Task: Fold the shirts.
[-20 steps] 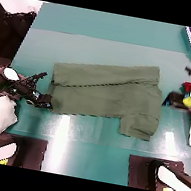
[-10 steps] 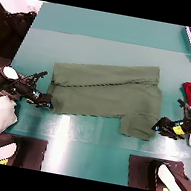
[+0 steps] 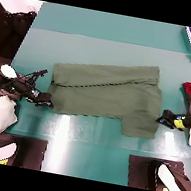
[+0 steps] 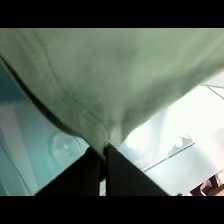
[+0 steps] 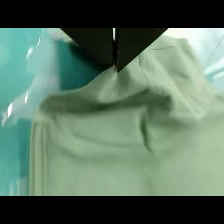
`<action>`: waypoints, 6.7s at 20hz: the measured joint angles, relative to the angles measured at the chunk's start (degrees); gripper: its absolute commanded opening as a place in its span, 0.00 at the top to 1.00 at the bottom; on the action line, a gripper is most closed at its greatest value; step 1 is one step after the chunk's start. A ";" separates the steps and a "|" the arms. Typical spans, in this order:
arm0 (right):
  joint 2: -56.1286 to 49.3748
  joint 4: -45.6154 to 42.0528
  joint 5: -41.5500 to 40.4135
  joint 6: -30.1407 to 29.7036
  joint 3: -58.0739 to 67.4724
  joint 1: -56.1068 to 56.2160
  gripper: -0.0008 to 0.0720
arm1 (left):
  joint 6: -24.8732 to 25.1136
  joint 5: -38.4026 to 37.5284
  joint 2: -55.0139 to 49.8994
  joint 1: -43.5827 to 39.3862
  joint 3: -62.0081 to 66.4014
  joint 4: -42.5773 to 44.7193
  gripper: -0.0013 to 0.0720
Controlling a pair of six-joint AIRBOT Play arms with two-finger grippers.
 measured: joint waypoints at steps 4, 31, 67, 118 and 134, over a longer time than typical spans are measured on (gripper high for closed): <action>0.00 0.33 0.76 -0.57 8.07 3.43 0.96 | -0.20 -0.13 5.79 0.00 3.13 -0.04 0.95; -45.16 0.00 -16.57 0.94 55.45 12.44 0.35 | -5.46 49.27 -6.56 0.11 10.03 -3.54 0.28; -62.18 30.58 14.01 -8.22 76.32 8.85 0.96 | -5.14 21.73 -27.45 -16.98 41.33 -5.99 0.95; -63.17 39.21 -29.31 -21.59 81.33 59.93 0.28 | -10.86 -17.14 -28.94 1.57 77.99 17.05 0.95; -58.86 33.81 -10.91 -11.47 64.46 41.22 0.09 | -10.91 -18.99 -28.94 1.64 77.18 10.47 0.95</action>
